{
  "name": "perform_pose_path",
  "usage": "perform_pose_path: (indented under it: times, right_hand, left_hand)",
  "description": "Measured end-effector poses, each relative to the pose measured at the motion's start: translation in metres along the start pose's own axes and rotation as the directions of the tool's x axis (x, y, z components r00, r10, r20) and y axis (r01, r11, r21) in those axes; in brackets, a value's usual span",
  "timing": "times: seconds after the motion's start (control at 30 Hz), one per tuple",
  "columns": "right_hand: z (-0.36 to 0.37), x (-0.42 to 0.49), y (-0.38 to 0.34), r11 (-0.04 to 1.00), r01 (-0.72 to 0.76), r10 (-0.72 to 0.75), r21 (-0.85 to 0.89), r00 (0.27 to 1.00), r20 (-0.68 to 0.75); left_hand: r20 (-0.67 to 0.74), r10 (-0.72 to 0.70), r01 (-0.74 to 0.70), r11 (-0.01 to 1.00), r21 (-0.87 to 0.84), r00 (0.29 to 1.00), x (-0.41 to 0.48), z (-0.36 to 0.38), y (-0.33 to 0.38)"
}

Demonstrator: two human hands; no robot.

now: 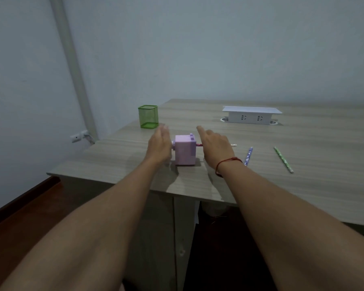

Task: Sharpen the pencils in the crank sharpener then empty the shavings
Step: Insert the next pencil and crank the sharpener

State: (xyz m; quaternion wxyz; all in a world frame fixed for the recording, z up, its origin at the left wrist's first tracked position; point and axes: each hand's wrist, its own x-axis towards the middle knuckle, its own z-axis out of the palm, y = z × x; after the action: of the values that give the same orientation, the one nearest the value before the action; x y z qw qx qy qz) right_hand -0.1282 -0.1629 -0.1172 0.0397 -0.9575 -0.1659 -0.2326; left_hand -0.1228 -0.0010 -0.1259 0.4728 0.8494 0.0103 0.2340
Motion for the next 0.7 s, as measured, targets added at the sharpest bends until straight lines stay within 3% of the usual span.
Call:
perform_pose_path:
  times: [0.07,0.17,0.37,0.5,0.7]
  right_hand:
    - [0.001,0.002,-0.006,0.992,0.114,-0.117,0.055,0.992,0.051]
    - [-0.001,0.006,-0.02,0.971,0.201,-0.221,0.126,0.959,0.176]
    - [0.009,0.015,-0.044,0.997,0.063,-0.072,0.045,0.962,0.262]
    - [0.021,0.019,-0.053,1.0,0.009,-0.003,-0.03,0.984,0.18]
    - [0.023,0.013,-0.053,0.999,-0.023,0.017,0.033,0.986,0.166]
  left_hand:
    - [-0.006,-0.028,0.028,0.998,0.062,1.0,-0.006,-0.009,-0.01]
    - [0.219,-0.02,-0.036,0.968,0.247,0.975,-0.014,-0.015,-0.03]
    - [0.309,0.055,-0.214,0.834,0.509,0.949,-0.017,-0.015,-0.034]
    - [0.353,0.055,-0.257,0.789,0.557,0.934,-0.012,-0.014,-0.035]
    - [0.389,0.066,-0.299,0.759,0.578,0.919,-0.008,-0.017,-0.035]
